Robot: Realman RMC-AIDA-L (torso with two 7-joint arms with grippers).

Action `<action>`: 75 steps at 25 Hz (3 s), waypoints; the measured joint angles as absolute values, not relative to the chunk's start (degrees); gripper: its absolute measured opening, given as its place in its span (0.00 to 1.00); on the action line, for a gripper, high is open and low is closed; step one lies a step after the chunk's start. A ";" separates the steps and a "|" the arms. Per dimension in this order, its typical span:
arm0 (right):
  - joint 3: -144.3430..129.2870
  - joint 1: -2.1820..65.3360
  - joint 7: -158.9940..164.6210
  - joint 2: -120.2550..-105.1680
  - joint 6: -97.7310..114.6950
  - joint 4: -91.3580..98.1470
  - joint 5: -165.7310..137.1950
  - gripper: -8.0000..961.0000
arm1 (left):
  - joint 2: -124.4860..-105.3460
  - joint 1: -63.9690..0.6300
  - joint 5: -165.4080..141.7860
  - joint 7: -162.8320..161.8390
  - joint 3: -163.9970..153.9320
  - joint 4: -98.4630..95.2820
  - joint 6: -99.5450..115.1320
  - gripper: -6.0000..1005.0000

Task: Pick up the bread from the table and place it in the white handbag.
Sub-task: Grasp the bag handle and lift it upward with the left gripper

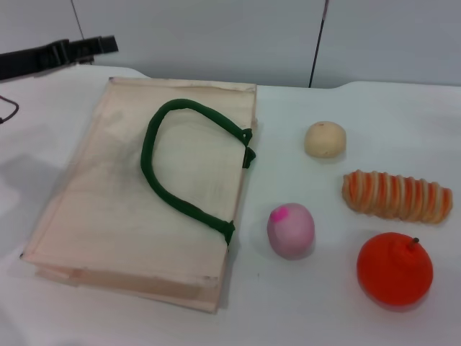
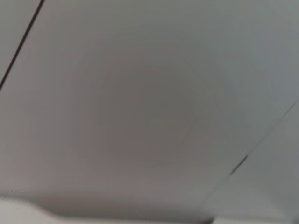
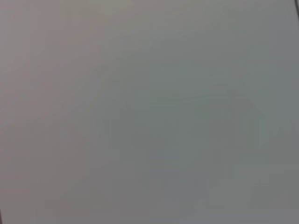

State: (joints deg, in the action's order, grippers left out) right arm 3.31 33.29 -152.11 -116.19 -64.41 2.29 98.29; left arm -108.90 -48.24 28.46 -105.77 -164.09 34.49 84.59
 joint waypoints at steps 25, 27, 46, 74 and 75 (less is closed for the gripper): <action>3.69 33.78 -152.02 -116.10 -64.54 2.37 98.35 0.92 | -109.63 -62.72 -2.17 -111.24 -164.19 27.95 68.89 0.79; 3.69 33.88 -151.90 -116.10 -64.54 2.37 98.35 0.92 | -109.62 -62.92 -2.33 -110.73 -164.19 26.49 68.28 0.79; 3.69 34.81 -151.80 -116.10 -64.49 2.10 98.35 0.92 | -110.98 -61.70 -3.83 -110.25 -164.09 18.62 58.99 0.76; 3.69 34.28 -151.86 -116.12 -64.43 2.33 98.22 0.92 | -108.70 -55.01 24.54 -91.58 -164.09 19.19 82.79 0.12; 3.69 34.28 -151.83 -116.11 -64.43 2.32 98.25 0.92 | -108.28 -54.56 25.19 -91.38 -164.07 19.21 84.31 0.11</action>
State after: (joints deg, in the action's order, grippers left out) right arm 3.69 34.28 -151.83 -116.11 -64.43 2.32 98.25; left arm -108.28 -54.56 25.19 -91.38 -164.07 19.21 84.31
